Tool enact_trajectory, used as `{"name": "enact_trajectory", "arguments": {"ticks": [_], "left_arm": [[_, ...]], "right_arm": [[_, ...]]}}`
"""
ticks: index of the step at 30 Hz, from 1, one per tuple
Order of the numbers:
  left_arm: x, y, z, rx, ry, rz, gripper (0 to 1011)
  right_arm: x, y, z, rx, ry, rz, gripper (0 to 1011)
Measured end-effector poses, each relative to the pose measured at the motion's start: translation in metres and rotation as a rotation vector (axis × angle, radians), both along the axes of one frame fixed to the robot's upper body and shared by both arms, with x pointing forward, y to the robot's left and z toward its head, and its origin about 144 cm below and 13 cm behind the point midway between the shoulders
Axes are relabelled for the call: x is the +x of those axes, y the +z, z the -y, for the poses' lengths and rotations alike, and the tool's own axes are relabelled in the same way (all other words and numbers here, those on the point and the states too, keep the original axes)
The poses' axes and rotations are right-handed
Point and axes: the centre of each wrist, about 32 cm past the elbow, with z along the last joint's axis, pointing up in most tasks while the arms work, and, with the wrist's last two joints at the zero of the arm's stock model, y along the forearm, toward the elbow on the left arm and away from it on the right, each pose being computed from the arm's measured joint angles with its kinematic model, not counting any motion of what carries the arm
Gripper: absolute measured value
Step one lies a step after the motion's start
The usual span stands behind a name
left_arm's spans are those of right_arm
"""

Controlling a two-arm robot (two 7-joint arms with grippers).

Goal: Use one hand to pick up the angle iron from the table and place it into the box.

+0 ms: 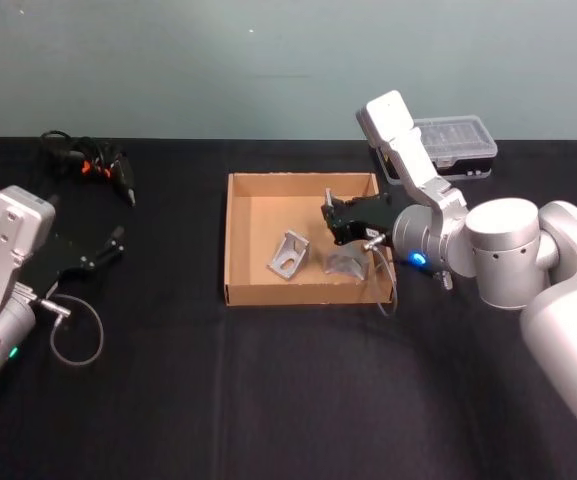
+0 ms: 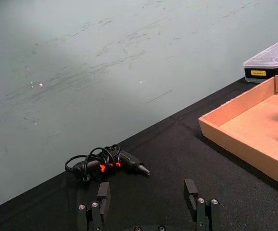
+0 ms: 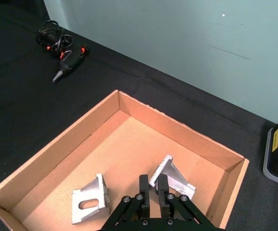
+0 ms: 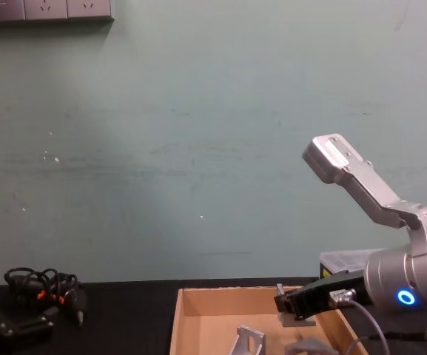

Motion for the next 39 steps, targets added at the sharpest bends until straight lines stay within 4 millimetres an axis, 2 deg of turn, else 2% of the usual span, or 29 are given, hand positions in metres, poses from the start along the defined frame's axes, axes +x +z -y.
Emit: {"name": "enact_trajectory", "arguments": {"ticks": [18, 21, 22, 24, 25, 30, 34, 36, 37, 39], "left_arm": [[0.0, 0.0, 0.0, 0.0, 0.0, 0.0, 1000], [0.0, 0.0, 0.0, 0.0, 0.0, 0.0, 1000], [0.0, 0.0, 0.0, 0.0, 0.0, 0.0, 1000], [0.0, 0.0, 0.0, 0.0, 0.0, 0.0, 1000], [0.0, 0.0, 0.0, 0.0, 0.0, 0.0, 1000], [0.0, 0.0, 0.0, 0.0, 0.0, 0.0, 1000], [0.0, 0.0, 0.0, 0.0, 0.0, 0.0, 1000], [0.0, 0.0, 0.0, 0.0, 0.0, 0.0, 1000], [0.0, 0.0, 0.0, 0.0, 0.0, 0.0, 1000], [0.0, 0.0, 0.0, 0.0, 0.0, 0.0, 1000]], "right_arm": [[0.0, -0.01, 0.002, -0.003, -0.013, -0.02, 119], [0.0, -0.012, 0.002, -0.004, -0.016, -0.02, 166], [-0.001, -0.012, 0.002, -0.004, -0.016, -0.02, 221], [-0.001, -0.013, 0.003, -0.003, -0.018, -0.017, 256], [-0.002, -0.013, 0.003, 0.0, -0.019, -0.013, 312], [-0.005, -0.01, 0.005, 0.014, -0.029, 0.019, 450], [-0.013, -0.006, 0.009, 0.028, -0.033, 0.07, 592], [-0.017, -0.005, 0.01, 0.034, -0.031, 0.094, 626], [-0.021, -0.003, 0.012, 0.038, -0.032, 0.116, 693], [-0.025, -0.002, 0.014, 0.044, -0.033, 0.14, 732]]}}
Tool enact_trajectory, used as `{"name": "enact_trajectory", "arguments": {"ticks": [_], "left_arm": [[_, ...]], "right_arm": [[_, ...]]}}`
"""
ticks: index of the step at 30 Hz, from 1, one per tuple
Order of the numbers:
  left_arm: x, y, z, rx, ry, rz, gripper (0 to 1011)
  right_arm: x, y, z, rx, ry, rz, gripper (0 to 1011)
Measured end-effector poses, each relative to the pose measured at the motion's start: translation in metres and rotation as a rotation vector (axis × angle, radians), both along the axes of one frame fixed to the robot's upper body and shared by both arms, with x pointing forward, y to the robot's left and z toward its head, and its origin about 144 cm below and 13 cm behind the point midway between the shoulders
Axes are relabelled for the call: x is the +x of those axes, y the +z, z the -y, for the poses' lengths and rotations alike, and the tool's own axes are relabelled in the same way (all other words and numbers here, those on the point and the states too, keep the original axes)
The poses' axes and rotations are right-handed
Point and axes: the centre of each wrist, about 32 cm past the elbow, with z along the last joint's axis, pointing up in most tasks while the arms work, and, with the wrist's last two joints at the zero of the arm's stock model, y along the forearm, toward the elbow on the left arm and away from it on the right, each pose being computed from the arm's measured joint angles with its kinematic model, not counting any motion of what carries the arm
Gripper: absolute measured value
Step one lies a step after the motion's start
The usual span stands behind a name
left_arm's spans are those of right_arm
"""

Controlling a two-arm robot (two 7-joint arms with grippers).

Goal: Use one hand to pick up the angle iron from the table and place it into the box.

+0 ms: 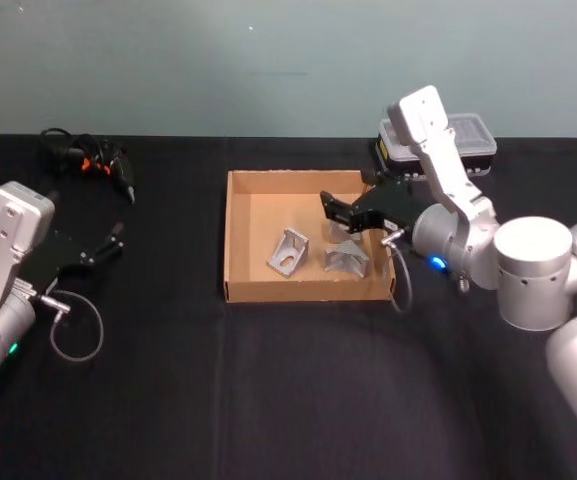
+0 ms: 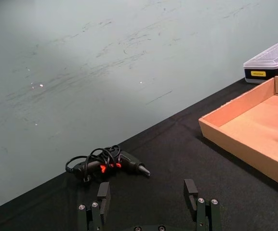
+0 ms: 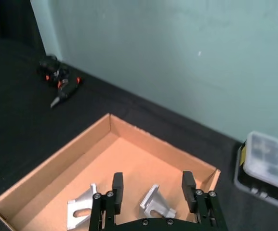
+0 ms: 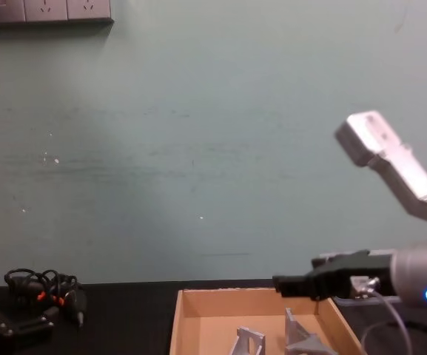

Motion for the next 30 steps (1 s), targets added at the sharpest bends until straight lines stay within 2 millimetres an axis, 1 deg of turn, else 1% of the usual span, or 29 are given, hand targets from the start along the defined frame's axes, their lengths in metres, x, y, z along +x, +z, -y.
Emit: {"name": "enact_trajectory", "arguments": {"ticks": [1, 3, 5, 10, 16, 23, 30], "left_arm": [[0.0, 0.0, 0.0, 0.0, 0.0, 0.0, 1000], [0.0, 0.0, 0.0, 0.0, 0.0, 0.0, 1000], [0.0, 0.0, 0.0, 0.0, 0.0, 0.0, 1000], [0.0, 0.0, 0.0, 0.0, 0.0, 0.0, 1000], [0.0, 0.0, 0.0, 0.0, 0.0, 0.0, 1000], [0.0, 0.0, 0.0, 0.0, 0.0, 0.0, 1000], [0.0, 0.0, 0.0, 0.0, 0.0, 0.0, 1000]], "right_arm": [[-0.005, 0.001, 0.002, 0.005, -0.002, 0.029, 788], [-0.01, 0.002, 0.004, 0.009, -0.006, 0.061, 816], [-0.018, 0.003, 0.008, 0.014, -0.01, 0.109, 893], [-0.037, 0.002, 0.02, 0.018, -0.022, 0.221, 1003], [-0.053, -0.002, 0.031, -0.005, -0.038, 0.281, 1002], [-0.074, -0.012, 0.046, -0.033, -0.074, 0.335, 1002], [-0.087, -0.023, 0.057, -0.044, -0.107, 0.366, 1003]]}}
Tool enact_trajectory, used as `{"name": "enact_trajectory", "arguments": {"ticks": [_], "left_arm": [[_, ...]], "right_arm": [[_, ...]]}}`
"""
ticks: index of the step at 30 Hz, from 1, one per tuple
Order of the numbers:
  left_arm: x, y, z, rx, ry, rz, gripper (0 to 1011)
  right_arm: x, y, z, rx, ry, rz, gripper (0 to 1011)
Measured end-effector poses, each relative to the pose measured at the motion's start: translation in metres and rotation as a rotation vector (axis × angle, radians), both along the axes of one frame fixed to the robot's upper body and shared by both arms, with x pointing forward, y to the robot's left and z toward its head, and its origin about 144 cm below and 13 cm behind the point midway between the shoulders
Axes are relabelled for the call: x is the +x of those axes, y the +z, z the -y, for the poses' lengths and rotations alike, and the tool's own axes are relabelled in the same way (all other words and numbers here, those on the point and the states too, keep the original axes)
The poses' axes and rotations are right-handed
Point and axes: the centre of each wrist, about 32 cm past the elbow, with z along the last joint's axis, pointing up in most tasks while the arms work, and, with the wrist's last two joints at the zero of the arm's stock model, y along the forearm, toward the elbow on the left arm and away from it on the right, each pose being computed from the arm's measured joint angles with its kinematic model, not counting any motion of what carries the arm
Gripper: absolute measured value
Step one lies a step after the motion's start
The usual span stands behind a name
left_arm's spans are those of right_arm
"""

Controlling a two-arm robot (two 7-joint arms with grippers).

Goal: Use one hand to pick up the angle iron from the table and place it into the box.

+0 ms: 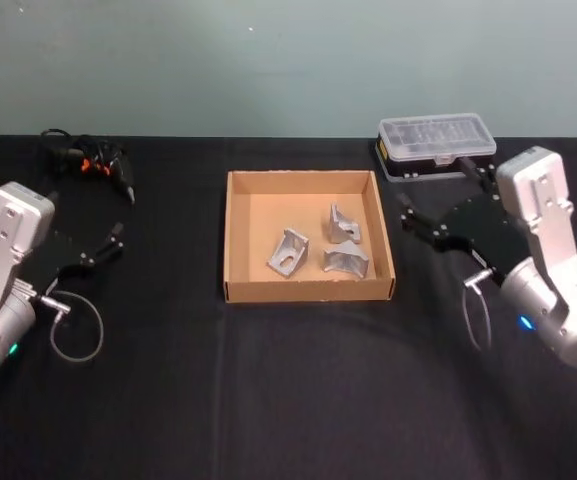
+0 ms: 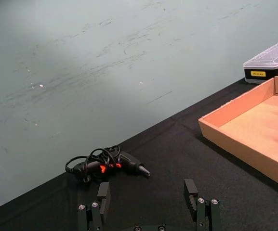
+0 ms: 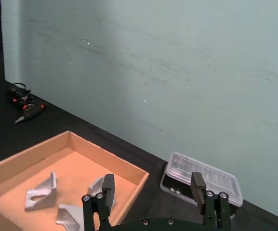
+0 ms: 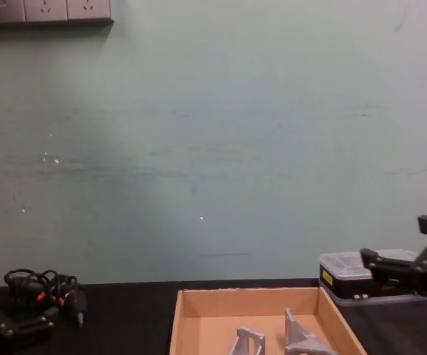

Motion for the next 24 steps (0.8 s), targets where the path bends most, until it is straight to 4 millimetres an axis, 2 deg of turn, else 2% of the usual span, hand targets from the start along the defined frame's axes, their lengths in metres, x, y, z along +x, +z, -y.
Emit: {"name": "enact_trajectory", "arguments": {"ticks": [8, 24], "left_arm": [[0.0, 0.0, 0.0, 0.0, 0.0, 0.0, 1000], [0.0, 0.0, 0.0, 0.0, 0.0, 0.0, 1000]], "right_arm": [[-0.008, -0.012, 0.009, 0.007, -0.037, 0.002, 1002], [-0.007, -0.01, 0.007, 0.007, -0.029, 0.003, 1002]]}}
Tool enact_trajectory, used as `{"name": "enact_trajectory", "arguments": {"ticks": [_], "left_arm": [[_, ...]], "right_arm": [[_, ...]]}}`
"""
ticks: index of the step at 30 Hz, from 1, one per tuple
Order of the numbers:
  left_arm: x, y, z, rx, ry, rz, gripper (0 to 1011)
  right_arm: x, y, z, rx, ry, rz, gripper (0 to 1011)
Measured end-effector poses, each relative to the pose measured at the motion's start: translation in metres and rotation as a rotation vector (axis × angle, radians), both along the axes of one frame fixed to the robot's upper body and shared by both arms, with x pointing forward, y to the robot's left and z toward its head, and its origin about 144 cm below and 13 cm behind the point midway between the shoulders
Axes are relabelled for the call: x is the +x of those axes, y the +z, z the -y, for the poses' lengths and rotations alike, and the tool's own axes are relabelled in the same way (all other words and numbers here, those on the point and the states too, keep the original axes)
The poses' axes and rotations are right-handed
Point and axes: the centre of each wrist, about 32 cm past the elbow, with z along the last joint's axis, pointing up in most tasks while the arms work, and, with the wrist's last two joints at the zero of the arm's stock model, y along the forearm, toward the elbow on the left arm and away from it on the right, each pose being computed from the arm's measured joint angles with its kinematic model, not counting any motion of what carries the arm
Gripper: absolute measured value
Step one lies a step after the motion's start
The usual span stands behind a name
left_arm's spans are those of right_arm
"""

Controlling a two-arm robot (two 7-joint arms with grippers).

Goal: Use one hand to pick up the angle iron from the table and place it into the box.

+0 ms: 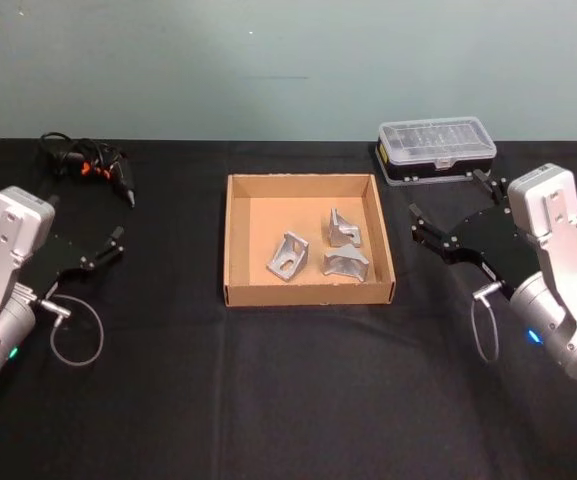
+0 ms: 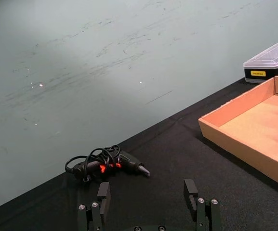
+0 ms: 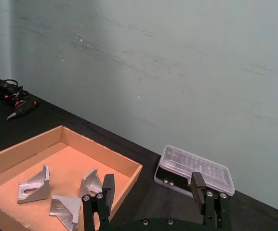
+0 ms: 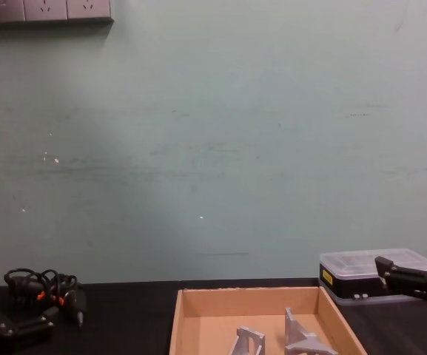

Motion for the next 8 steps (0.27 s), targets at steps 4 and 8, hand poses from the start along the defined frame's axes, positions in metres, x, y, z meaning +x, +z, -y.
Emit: {"name": "enact_trajectory", "arguments": {"ticks": [4, 8], "left_arm": [[0.0, 0.0, 0.0, 0.0, 0.0, 0.0, 1000], [0.0, 0.0, 0.0, 0.0, 0.0, 0.0, 1000]], "right_arm": [[0.0002, 0.0003, -0.0002, 0.0, 0.001, 0.0, 1003], [0.0004, 0.0005, -0.0003, 0.0, 0.002, -0.001, 1002]]}}
